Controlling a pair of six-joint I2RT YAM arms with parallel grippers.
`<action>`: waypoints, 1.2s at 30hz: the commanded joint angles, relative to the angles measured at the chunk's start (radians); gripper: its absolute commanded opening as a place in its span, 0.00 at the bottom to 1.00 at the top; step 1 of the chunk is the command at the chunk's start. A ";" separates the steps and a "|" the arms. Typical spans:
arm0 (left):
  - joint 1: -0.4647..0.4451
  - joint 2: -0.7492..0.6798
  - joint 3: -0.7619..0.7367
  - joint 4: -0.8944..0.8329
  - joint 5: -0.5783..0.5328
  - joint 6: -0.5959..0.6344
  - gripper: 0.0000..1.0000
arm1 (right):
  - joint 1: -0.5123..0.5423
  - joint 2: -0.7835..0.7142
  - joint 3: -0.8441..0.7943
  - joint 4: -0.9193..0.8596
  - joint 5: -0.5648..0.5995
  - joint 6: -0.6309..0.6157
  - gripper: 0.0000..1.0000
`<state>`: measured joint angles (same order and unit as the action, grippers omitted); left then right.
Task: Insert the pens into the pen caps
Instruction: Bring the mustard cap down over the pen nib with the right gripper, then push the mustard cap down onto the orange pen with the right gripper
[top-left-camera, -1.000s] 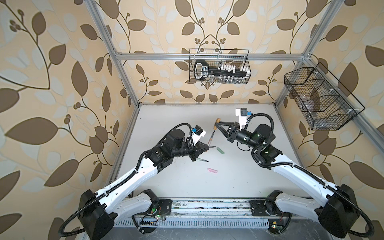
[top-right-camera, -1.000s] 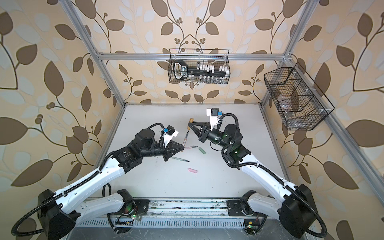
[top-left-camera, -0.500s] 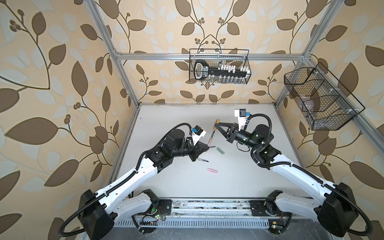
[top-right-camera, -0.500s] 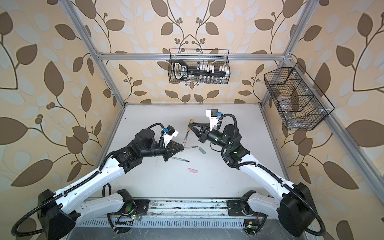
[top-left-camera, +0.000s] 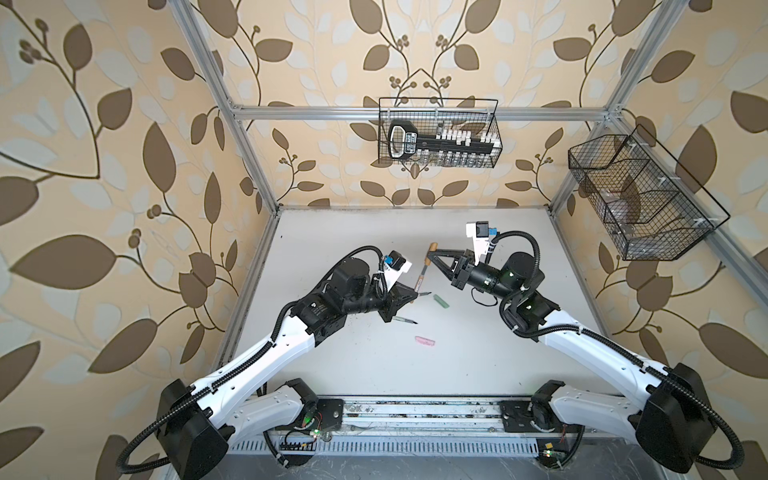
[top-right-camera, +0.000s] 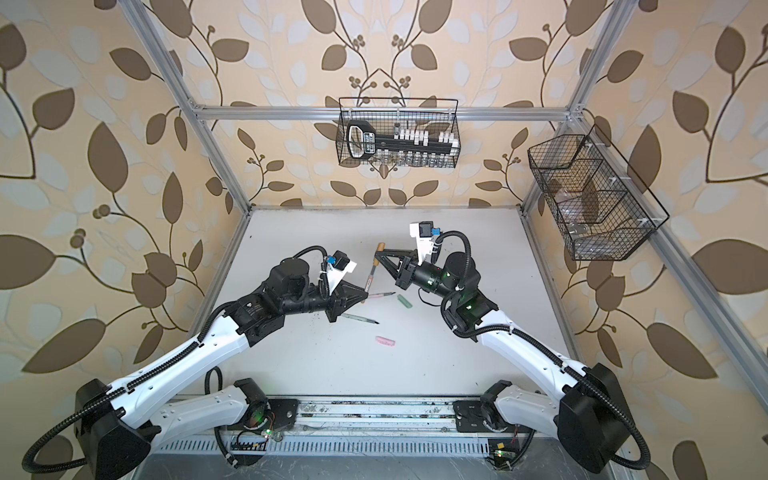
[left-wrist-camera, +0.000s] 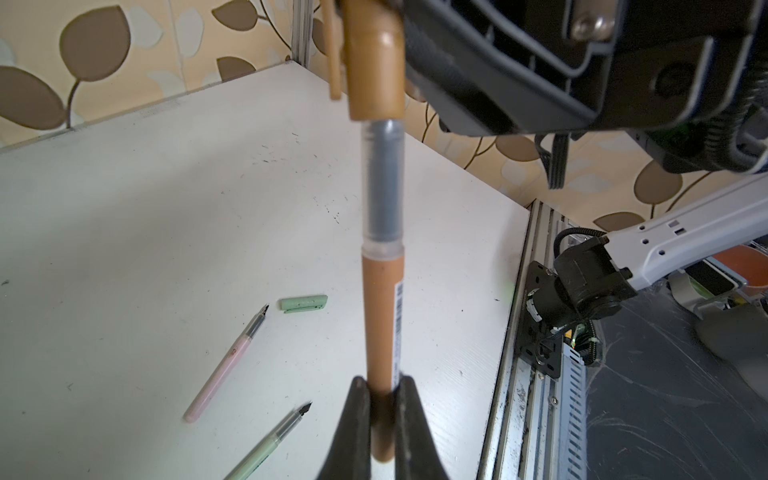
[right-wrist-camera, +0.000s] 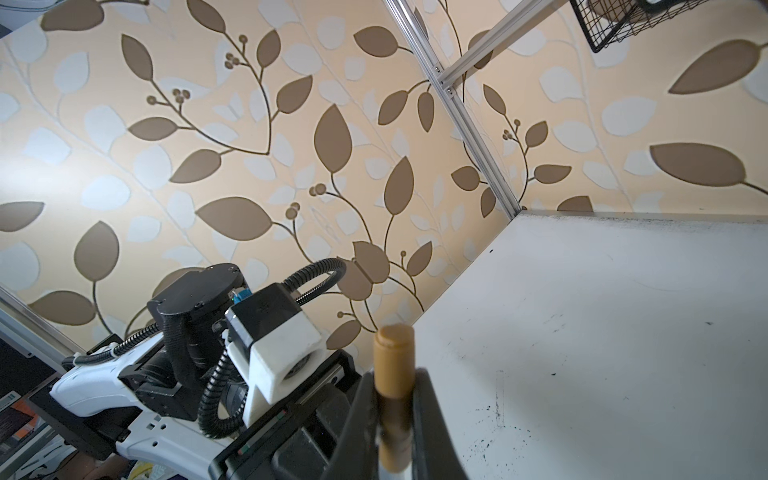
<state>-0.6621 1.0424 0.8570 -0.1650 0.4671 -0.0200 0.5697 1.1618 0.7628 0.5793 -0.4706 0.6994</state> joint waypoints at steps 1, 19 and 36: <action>-0.008 -0.031 0.025 0.044 -0.014 0.013 0.00 | 0.013 0.004 -0.023 0.024 0.007 0.010 0.09; -0.008 -0.035 0.059 0.096 -0.038 0.000 0.00 | 0.056 0.001 -0.043 -0.024 0.060 -0.039 0.19; -0.008 -0.004 0.082 0.052 -0.031 0.010 0.00 | 0.008 -0.075 0.007 -0.170 -0.061 -0.121 0.56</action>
<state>-0.6621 1.0389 0.8909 -0.1307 0.4297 -0.0261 0.5911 1.0916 0.7334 0.4149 -0.4709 0.5861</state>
